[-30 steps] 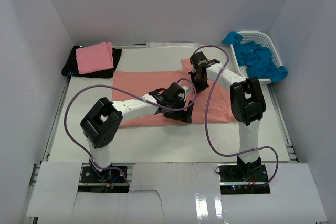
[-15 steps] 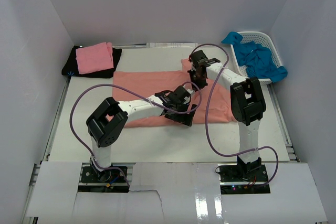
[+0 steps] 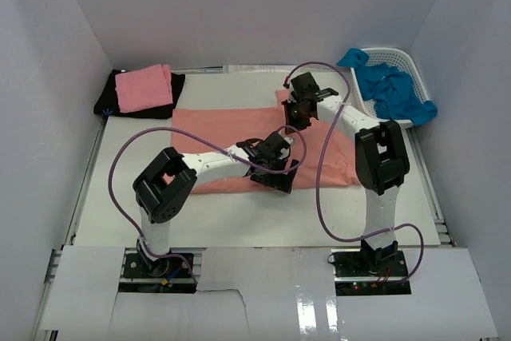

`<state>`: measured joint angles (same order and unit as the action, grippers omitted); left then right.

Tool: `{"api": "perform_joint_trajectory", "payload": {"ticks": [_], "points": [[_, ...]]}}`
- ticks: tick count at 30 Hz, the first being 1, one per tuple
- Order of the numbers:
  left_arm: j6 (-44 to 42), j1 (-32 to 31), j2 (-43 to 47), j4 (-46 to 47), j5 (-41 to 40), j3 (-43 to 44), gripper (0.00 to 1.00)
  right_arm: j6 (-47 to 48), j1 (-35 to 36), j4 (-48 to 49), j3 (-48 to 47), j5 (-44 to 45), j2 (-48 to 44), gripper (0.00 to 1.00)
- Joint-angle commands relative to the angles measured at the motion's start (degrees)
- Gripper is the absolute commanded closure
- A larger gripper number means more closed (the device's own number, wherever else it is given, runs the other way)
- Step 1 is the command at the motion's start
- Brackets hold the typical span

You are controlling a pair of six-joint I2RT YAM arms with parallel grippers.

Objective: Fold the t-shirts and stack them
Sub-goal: Fold the flattened tshirt in 1/3 of the way

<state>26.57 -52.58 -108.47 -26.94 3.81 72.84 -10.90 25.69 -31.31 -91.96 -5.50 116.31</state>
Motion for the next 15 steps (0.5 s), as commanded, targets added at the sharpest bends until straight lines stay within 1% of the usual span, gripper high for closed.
{"api": "perform_joint_trajectory", "payload": {"ticks": [1,11,13,14,15], "points": [[0.5,0.1,0.3,0.0,0.3,-0.3,0.05,0.3,0.3,4.0,0.7,-2.6,-3.8,0.92],[0.6,0.1,0.0,0.1,0.6,-0.5,0.05,-0.4,0.4,6.9,2.9,-8.5,-5.0,0.91],[0.7,0.1,0.0,0.1,0.7,-0.4,0.05,-0.4,0.5,6.9,2.9,-9.0,-4.5,0.89],[0.7,0.1,0.0,0.1,0.8,-0.4,0.05,-0.1,0.5,6.4,2.6,-9.2,-3.5,0.85],[0.7,0.1,0.0,0.0,0.8,-0.4,0.05,0.1,0.5,5.4,1.9,-9.3,-2.9,0.85]]}}
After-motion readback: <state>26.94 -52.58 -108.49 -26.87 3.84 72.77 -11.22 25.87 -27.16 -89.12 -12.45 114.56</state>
